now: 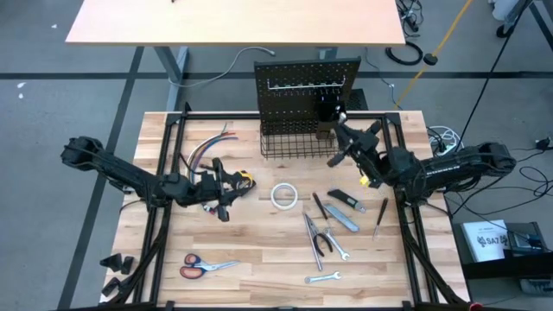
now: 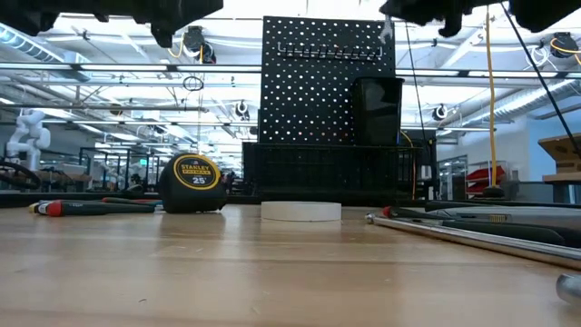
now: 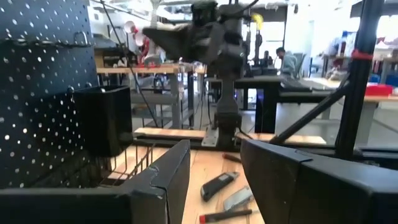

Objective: Hang tools onto peg board
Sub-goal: Put the wrench into the black bin on the peg board

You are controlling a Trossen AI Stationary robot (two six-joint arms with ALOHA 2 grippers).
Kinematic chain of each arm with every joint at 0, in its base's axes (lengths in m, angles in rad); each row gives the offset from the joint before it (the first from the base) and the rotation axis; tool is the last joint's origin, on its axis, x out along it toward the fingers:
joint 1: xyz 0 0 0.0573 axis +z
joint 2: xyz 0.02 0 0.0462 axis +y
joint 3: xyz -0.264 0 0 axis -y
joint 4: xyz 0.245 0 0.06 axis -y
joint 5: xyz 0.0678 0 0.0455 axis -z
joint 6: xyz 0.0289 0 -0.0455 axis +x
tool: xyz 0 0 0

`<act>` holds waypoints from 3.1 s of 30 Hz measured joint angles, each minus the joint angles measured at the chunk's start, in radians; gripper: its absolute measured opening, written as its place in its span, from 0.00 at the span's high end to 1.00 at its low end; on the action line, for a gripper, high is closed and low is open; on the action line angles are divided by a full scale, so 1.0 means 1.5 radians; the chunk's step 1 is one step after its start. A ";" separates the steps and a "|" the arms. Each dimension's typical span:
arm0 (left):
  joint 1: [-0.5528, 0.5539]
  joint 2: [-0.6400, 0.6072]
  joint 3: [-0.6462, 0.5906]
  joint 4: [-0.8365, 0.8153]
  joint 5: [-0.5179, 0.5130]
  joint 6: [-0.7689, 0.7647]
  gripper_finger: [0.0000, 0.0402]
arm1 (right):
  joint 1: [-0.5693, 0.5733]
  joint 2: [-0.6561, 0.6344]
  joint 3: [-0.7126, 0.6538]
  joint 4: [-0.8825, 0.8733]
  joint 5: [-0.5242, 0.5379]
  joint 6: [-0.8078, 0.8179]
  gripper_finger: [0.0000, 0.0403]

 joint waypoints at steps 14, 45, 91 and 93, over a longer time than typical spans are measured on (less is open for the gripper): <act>0.000 0.000 0.000 0.001 0.001 -0.003 0.62 | -0.145 0.020 0.000 -0.066 -0.006 0.087 0.99; 0.000 0.000 0.000 -0.006 0.002 0.005 0.63 | -0.221 0.060 0.000 -0.138 -0.020 0.131 0.76; -0.010 0.424 0.251 -0.067 0.307 0.147 0.63 | 0.260 0.142 0.001 -0.440 -0.575 0.762 0.47; -0.010 0.456 0.275 -0.066 0.350 0.152 0.63 | 0.302 0.171 0.002 -0.417 -0.576 0.800 0.47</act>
